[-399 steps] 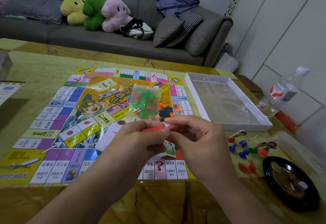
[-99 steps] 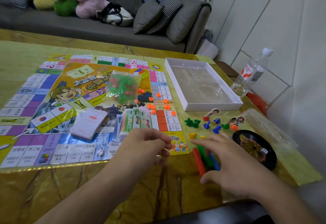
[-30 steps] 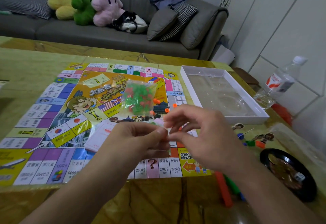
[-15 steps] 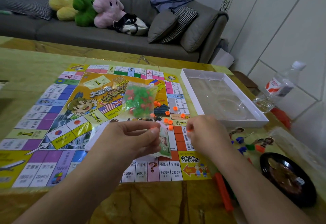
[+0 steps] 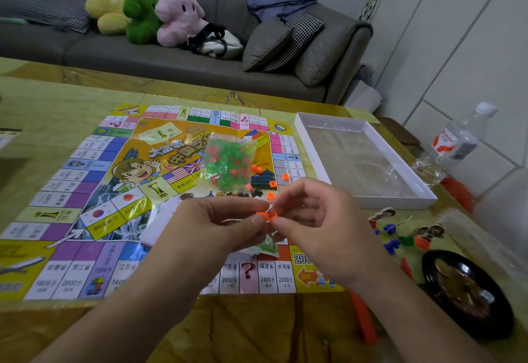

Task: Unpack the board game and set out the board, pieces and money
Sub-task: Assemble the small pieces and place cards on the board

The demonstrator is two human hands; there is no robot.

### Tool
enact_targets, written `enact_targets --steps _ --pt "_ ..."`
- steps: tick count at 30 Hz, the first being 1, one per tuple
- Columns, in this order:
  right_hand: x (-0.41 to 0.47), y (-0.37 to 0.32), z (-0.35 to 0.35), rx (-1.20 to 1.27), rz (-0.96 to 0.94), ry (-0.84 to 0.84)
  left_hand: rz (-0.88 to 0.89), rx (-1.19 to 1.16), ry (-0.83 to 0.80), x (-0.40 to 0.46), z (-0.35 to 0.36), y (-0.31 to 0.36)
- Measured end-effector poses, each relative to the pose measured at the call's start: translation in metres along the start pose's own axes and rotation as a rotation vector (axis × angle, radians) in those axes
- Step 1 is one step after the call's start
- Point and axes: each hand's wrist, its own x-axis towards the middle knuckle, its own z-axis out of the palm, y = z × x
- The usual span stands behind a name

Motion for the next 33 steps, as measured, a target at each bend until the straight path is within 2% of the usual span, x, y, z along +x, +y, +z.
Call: enact_targets --steps 6,15,24,33 --pt "-0.003 -0.007 -0.006 -0.009 0.039 -0.011 0.145 0.213 0.07 -0.005 0.004 0.002" --pt "-0.004 -0.004 0.0 -0.116 0.01 0.03 0.254 0.532 0.065 -0.005 0.008 0.006" --pt "-0.005 -0.007 0.002 -0.11 -0.014 0.02 0.24 0.58 -0.021 -0.001 -0.003 0.014" --pt "-0.005 -0.003 0.001 -0.072 -0.041 -0.007 0.174 0.528 -0.122 0.0 -0.009 0.019"
